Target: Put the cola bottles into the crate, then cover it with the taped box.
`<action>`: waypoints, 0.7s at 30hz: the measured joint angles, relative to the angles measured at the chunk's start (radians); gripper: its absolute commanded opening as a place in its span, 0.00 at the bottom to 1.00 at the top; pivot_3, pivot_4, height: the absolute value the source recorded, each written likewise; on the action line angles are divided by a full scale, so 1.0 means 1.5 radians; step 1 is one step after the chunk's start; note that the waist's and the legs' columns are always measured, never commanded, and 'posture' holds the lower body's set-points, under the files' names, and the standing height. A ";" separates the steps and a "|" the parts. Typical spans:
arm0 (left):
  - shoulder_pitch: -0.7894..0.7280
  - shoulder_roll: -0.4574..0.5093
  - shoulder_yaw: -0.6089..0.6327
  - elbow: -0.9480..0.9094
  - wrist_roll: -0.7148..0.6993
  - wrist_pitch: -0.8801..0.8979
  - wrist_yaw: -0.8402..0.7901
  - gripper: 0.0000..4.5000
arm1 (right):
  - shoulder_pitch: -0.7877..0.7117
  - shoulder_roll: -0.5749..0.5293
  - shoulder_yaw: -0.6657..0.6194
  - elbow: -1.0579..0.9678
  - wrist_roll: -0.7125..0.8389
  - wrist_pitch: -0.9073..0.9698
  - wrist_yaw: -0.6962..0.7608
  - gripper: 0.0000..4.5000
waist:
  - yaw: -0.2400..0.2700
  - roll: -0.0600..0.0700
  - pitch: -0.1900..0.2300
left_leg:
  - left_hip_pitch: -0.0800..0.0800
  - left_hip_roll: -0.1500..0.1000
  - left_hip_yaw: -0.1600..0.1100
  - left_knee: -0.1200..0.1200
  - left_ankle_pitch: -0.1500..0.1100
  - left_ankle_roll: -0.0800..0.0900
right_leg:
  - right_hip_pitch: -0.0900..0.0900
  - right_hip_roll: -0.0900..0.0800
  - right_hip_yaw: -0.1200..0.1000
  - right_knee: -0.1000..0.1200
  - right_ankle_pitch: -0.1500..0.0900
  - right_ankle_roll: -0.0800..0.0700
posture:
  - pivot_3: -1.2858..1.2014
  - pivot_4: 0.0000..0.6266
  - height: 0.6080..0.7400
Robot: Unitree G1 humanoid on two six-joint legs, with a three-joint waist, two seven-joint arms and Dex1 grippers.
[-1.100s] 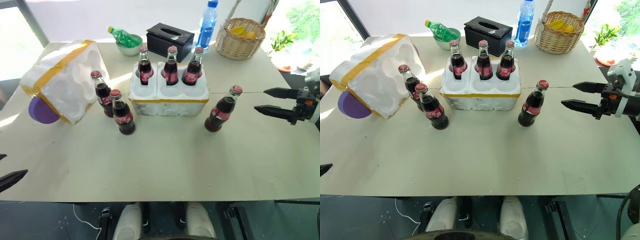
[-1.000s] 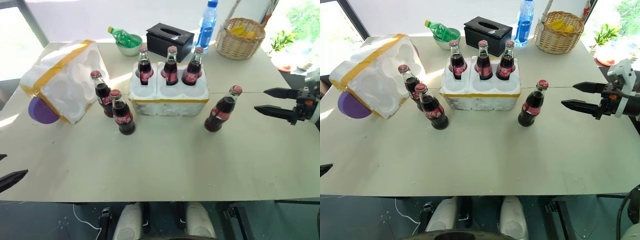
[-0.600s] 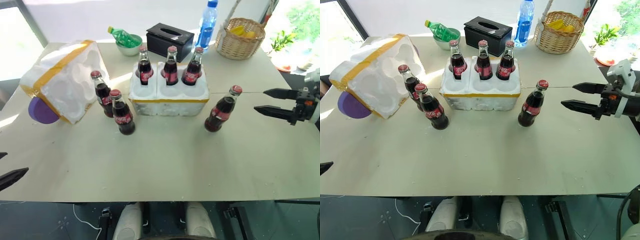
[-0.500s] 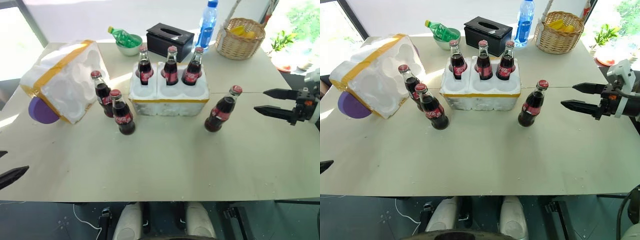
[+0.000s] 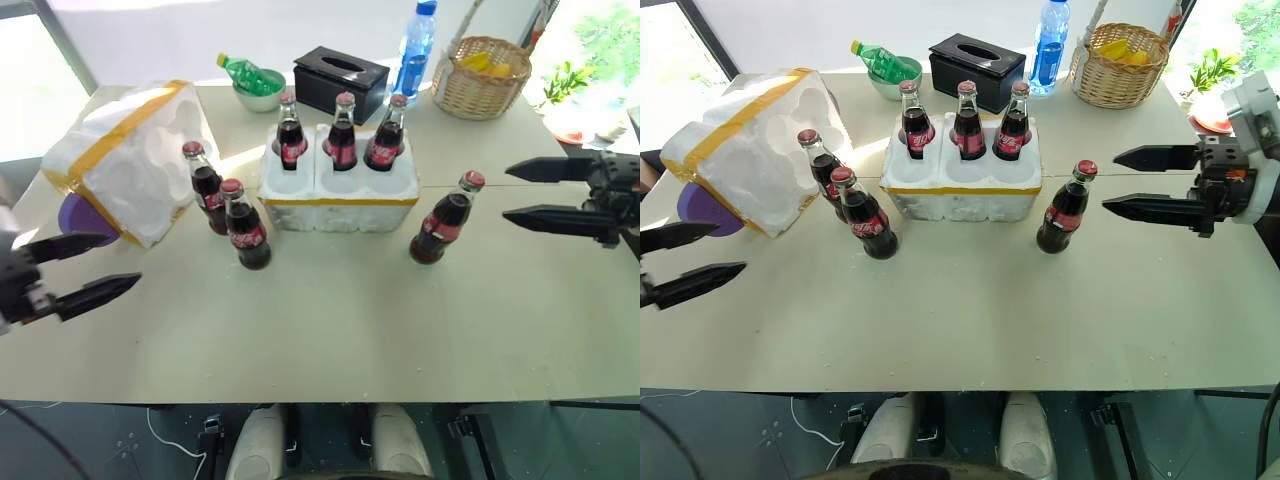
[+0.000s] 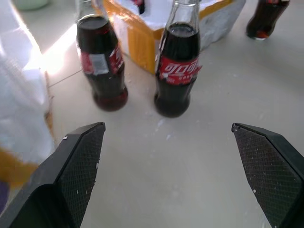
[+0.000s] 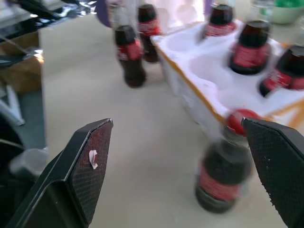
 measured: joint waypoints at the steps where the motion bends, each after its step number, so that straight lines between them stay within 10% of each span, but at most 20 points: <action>1: -0.043 -0.004 -0.050 0.008 0.005 -0.003 0.009 1.00 | 0.003 -0.002 -0.005 -0.029 0.022 0.020 -0.003 0.99 | 0.003 0.000 0.000 | 0.000 0.000 0.000 0.000 0.000 0.000 | 0.000 0.000 0.000 0.000 0.000 0.000 | 0.52 0.24 1.00; 11: -0.284 -0.121 -0.354 0.167 0.121 -0.083 0.047 1.00 | 0.022 0.018 -0.043 -0.147 0.132 0.089 -0.105 0.99 | 0.005 -0.001 0.000 | 0.001 0.000 0.000 0.000 0.002 -0.002 | 0.001 0.000 0.000 0.000 0.000 0.000 | 0.52 0.24 1.00; 21: -0.384 -0.228 -0.466 0.298 0.208 -0.153 0.053 1.00 | 0.028 0.040 -0.050 -0.160 0.191 0.105 -0.189 0.99 | 0.017 -0.002 0.000 | -0.002 0.002 -0.001 0.008 0.000 0.001 | 0.002 0.003 0.000 0.001 0.000 0.000 | 0.52 0.24 1.00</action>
